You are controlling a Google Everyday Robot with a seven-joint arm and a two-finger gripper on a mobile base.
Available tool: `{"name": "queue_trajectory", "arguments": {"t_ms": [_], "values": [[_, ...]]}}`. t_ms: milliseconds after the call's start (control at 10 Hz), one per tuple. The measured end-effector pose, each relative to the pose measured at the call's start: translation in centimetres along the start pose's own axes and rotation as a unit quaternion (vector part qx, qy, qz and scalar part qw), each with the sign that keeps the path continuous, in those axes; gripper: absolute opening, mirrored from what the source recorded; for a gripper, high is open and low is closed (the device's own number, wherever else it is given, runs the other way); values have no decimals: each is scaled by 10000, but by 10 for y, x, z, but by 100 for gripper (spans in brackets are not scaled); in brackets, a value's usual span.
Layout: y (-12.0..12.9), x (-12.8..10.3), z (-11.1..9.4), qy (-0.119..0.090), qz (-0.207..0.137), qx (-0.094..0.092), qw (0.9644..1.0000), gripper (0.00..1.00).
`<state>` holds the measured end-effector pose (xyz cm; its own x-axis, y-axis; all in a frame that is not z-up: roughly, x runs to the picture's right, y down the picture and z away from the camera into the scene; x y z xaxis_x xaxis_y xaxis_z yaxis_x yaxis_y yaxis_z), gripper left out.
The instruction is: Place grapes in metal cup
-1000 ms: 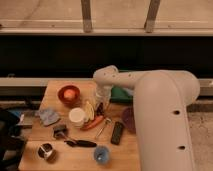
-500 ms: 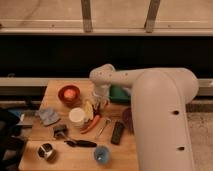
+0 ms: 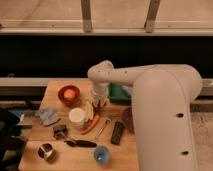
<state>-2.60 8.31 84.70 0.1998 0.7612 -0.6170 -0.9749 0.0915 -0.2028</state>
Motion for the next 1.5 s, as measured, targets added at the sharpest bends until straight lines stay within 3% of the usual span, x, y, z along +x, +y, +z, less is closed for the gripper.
{"name": "queue_trajectory", "arguments": {"t_ms": [100, 500, 900, 1100, 1400, 1500], "values": [[2, -2, -8, -65, -25, 15, 10000, 0], [24, -10, -73, -509, -368, 47, 9980, 0], [78, 1, -114, -741, -1133, 38, 9908, 0], [107, 13, -124, -747, -1549, -120, 9850, 0], [148, 39, -131, -571, -2210, -502, 9723, 0], [162, 53, -132, -478, -2471, -654, 9656, 0]]}}
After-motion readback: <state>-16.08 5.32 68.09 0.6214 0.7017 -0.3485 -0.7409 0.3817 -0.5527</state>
